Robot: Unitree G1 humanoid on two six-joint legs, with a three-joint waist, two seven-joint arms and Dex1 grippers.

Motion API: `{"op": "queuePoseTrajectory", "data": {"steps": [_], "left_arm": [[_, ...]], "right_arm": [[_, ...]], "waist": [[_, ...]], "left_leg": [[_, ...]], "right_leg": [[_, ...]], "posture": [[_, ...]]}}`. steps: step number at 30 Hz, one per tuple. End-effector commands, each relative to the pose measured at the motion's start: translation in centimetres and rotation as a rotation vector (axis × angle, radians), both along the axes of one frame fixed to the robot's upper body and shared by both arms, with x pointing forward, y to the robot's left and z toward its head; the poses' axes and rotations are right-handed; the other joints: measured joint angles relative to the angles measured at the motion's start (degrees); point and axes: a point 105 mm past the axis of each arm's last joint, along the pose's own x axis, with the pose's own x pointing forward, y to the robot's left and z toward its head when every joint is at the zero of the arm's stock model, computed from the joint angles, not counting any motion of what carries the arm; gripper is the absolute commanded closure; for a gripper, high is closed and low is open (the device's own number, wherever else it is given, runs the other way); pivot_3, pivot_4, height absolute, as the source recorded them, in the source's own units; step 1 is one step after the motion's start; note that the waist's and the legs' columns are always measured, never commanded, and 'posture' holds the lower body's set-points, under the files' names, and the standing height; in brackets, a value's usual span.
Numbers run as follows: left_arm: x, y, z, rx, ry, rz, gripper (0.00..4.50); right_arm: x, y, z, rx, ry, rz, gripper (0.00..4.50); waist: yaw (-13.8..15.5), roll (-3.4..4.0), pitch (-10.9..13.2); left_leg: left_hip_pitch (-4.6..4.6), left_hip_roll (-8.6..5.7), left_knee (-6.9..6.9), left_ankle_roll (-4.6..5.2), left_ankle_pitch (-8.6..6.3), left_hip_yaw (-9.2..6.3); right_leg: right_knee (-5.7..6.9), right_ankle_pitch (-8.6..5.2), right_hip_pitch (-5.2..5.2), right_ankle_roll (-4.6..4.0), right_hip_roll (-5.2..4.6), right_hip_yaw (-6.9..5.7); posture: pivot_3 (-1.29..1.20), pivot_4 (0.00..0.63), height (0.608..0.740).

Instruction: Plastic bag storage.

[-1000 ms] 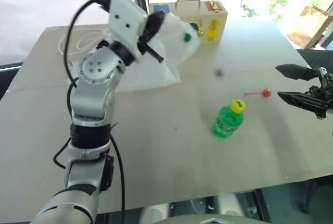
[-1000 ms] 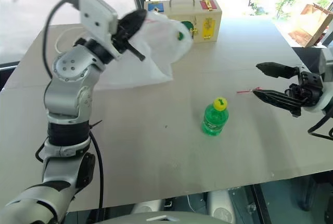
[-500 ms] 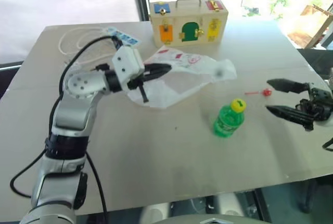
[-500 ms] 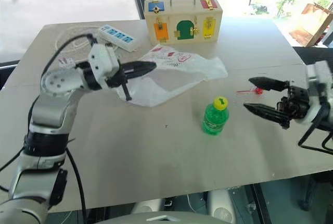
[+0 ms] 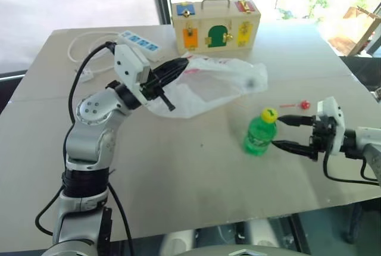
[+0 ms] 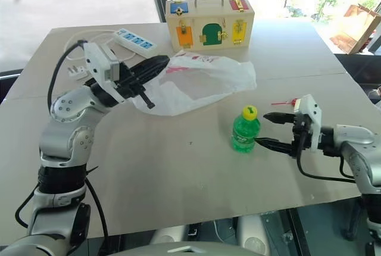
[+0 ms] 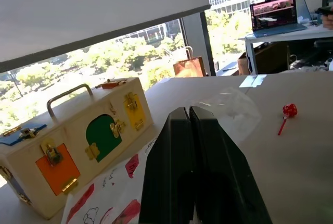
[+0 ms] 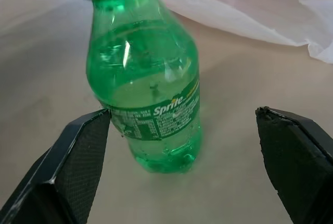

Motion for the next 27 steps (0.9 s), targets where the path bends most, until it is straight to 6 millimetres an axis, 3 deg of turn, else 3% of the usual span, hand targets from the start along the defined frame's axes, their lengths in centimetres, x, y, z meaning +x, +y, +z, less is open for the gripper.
{"op": "queuePoseTrajectory", "data": {"steps": [1,5,15,16,19,21,27], "left_arm": [[-0.9,-0.1,1.1,-0.032,-0.043,0.001,4.43],[-0.7,-0.3,0.9,-0.061,-0.034,0.007,4.43],[-0.3,-0.3,0.8,-0.092,-0.024,0.028,4.43],[-0.3,-0.3,0.8,-0.093,-0.023,0.028,4.5],[-0.3,-0.3,0.7,-0.097,-0.02,0.029,4.5],[-0.3,-0.4,0.7,-0.104,-0.016,0.026,4.5],[-0.5,-0.6,0.1,-0.113,0.012,0.002,4.5]], "right_arm": [[-0.4,1.6,1.1,0.006,-0.051,0.057,0.0],[-0.8,3.2,0.6,0.025,-0.038,0.094,0.0],[-0.3,4.5,0.2,0.057,-0.059,0.046,0.0],[-0.2,4.5,0.2,0.054,-0.063,0.038,0.52],[0.0,4.5,0.2,0.054,-0.073,0.028,1.29],[0.6,4.9,1.0,0.099,-0.088,0.0,1.3],[4.2,7.2,6.5,0.392,-0.166,-0.125,1.3]], "waist": [[0.0,0.0,0.0],[0.0,0.0,0.0],[0.0,0.0,0.0],[0.0,0.0,0.0],[0.0,0.0,0.0],[0.0,0.0,0.0],[-0.5,0.07,0.0]], "left_leg": [[0.0,0.0,0.0,0.0,0.0,-0.01],[0.01,0.0,0.01,0.0,0.0,-0.01],[0.01,0.0,0.01,0.0,0.0,-0.01],[0.01,0.0,0.01,0.0,0.0,-0.01],[0.01,0.0,0.01,0.0,0.0,-0.01],[0.02,0.0,0.01,0.0,0.0,-0.01],[0.03,0.04,0.03,-0.01,0.01,0.03]], "right_leg": [[0.0,0.0,0.0,0.0,0.0,0.0],[0.01,0.0,0.01,0.0,0.01,0.0],[0.01,0.0,0.01,0.0,0.04,0.0],[0.01,0.0,0.01,0.0,0.04,0.0],[0.01,0.0,0.01,0.0,0.05,0.01],[0.01,0.0,0.01,0.0,0.06,0.01],[0.15,0.01,-0.06,-0.02,0.13,0.08]], "posture": [[0.0,0.15,0.74],[0.0,0.15,0.74],[0.0,0.15,0.74],[0.0,0.15,0.74],[0.0,0.15,0.74],[0.0,0.15,0.74],[0.0,0.15,0.74]]}}
